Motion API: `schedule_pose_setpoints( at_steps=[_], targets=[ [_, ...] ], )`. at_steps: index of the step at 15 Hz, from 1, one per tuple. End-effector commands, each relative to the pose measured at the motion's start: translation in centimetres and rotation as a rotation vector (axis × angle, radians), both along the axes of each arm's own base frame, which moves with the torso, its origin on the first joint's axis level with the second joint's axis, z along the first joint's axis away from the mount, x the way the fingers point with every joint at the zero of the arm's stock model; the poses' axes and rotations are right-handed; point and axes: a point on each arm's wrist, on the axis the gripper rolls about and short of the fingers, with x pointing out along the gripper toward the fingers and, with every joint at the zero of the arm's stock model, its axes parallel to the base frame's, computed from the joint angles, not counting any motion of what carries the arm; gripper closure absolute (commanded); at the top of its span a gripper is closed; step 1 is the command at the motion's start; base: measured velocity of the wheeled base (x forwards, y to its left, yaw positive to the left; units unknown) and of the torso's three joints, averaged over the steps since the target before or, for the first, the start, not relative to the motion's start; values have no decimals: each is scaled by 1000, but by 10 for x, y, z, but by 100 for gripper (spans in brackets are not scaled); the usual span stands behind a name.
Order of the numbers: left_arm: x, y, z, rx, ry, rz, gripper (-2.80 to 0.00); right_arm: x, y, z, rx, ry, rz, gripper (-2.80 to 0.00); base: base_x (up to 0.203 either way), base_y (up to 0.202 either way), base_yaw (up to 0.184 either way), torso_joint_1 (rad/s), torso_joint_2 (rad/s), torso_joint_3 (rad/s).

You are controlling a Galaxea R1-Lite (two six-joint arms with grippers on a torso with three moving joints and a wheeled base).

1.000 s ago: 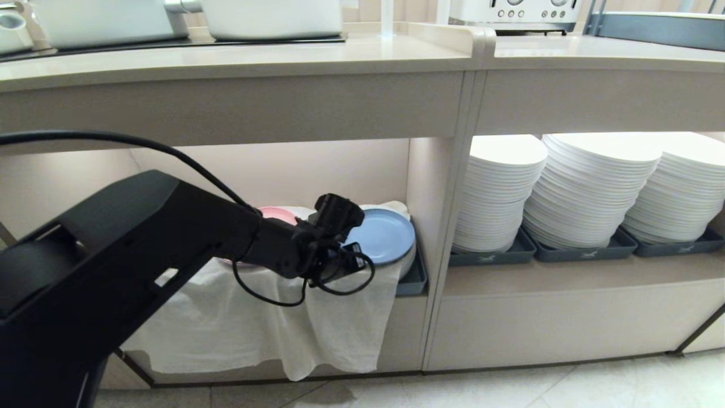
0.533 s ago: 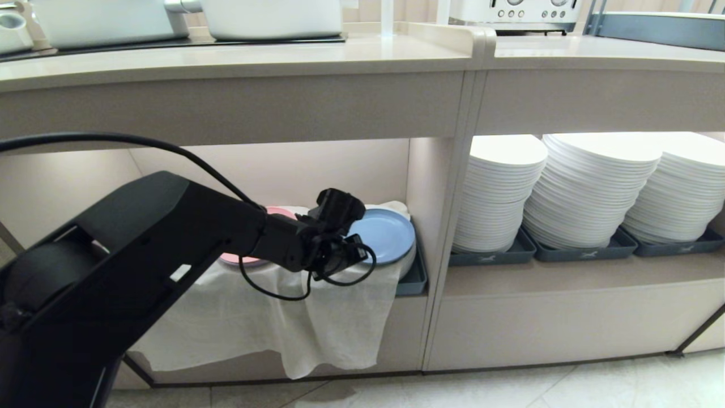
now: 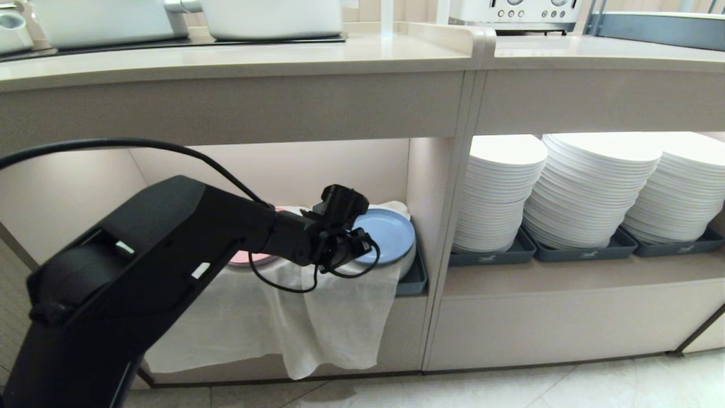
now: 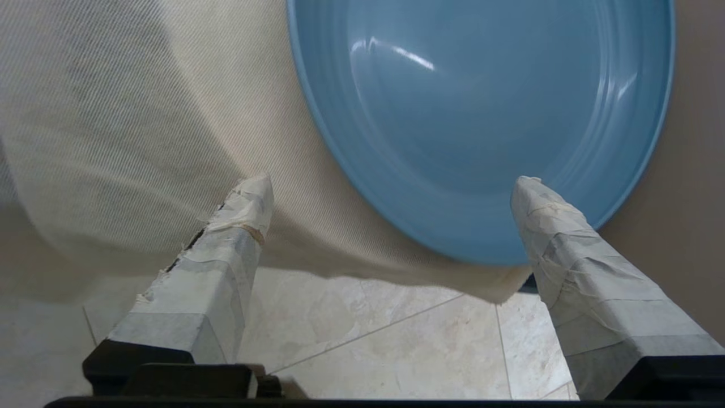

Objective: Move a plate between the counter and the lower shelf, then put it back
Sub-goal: Pick up the plate in the cupboard

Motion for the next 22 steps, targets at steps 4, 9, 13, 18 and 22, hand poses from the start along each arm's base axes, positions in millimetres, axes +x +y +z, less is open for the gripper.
schedule_pose_setpoints(
  at_steps=[4,9,13,18,22],
  targets=[
    [21,-7,-12,-14,-24,12,-280,0,0,0,0,0,0,0,0,0,0,0,0,0],
    [28,-5,-25,-3,-8,23,-280,0,0,0,0,0,-1,0,0,0,0,0,0,0],
    [31,-1,-26,-5,-12,32,-280,0,0,0,0,0,-1,0,0,0,0,0,0,0],
    [44,-6,-20,-30,-56,38,-280,0,0,0,0,0,0,0,0,0,0,0,0,0],
    [44,-12,-16,-34,-61,27,-280,0,0,0,0,0,0,0,0,0,0,0,0,0]
  ],
)
